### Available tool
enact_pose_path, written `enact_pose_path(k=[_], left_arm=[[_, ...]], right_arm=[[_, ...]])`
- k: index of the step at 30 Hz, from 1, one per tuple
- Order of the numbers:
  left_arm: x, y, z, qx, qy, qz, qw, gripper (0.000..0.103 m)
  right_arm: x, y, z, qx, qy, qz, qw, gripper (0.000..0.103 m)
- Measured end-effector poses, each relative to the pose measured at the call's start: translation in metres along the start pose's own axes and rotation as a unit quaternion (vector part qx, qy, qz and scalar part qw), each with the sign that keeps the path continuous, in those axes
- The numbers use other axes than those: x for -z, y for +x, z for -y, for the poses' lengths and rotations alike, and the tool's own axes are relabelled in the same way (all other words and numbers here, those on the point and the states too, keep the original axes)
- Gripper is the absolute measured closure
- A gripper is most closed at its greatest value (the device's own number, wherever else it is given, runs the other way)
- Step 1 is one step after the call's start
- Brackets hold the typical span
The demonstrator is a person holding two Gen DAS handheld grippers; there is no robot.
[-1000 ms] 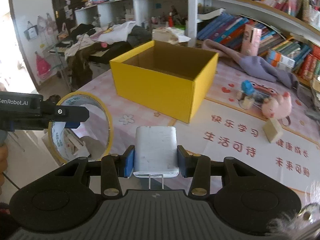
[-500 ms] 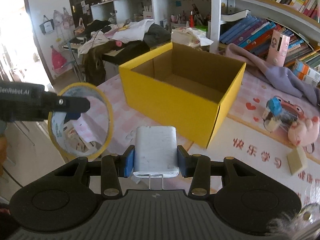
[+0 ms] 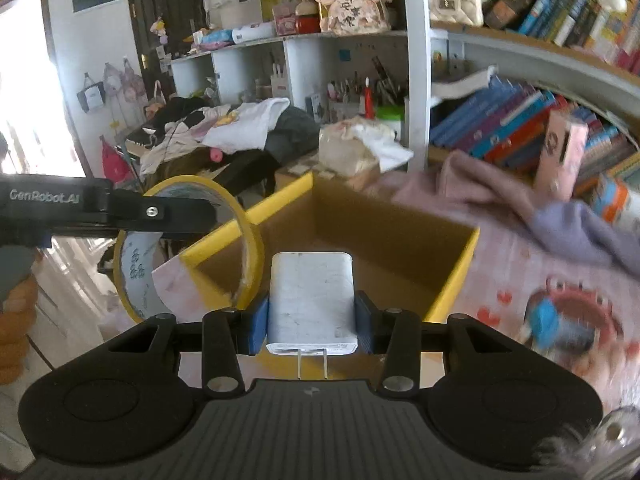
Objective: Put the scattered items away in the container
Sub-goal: 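Carry the charger with the right tool while the left tool carries the tape toward the yellow box, then lower and open the right tool in the box while the left tool releases the tape there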
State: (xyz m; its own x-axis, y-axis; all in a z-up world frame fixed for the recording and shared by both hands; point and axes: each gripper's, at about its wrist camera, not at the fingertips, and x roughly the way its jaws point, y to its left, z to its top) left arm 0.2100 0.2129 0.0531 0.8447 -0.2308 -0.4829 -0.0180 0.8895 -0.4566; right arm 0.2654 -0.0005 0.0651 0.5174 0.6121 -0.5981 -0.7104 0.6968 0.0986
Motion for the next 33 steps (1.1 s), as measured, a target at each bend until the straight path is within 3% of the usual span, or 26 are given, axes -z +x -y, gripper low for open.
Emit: enact_pose_path(k=[3,8,12,16,20,25,30,32,33], left_arm=[[-0.017,0.035,-0.003,-0.017,0.024,-0.022,0.9993,0.064],[-0.030,0.101,-0.010,-0.052,0.072,-0.076,0.9931,0.064],[-0.032,0.144,-0.006,-0.076,0.128,-0.122,0.9813,0.064],[-0.028,0.174,0.004,-0.095,0.185,-0.157,0.9654,0.064],[-0.025,0.197,0.002,-0.102,0.198,-0.195,0.9552,0.064],[-0.018,0.209,-0.003,-0.116,0.206,-0.224,0.9455,0.064],[-0.019,0.210,-0.002,-0.118,0.210,-0.229,0.9431,0.063],[-0.020,0.209,-0.002,-0.119,0.207,-0.224,0.9449,0.060],[-0.021,0.207,-0.002,-0.115,0.204,-0.218,0.9474,0.056]], right_arm=[[-0.014,0.029,0.011,0.012,-0.029,-0.009,0.999,0.062],[-0.023,0.093,0.034,0.029,-0.070,-0.060,0.995,0.062],[-0.028,0.139,0.052,0.030,-0.091,-0.114,0.989,0.062],[-0.032,0.171,0.056,0.045,-0.163,-0.156,0.973,0.062],[-0.031,0.195,0.055,0.044,-0.234,-0.197,0.951,0.062],[-0.028,0.210,0.055,0.024,-0.262,-0.230,0.937,0.062],[-0.024,0.218,0.047,0.032,-0.290,-0.241,0.926,0.062],[-0.024,0.217,0.048,0.036,-0.287,-0.239,0.927,0.062],[-0.025,0.215,0.050,0.037,-0.281,-0.232,0.930,0.056]])
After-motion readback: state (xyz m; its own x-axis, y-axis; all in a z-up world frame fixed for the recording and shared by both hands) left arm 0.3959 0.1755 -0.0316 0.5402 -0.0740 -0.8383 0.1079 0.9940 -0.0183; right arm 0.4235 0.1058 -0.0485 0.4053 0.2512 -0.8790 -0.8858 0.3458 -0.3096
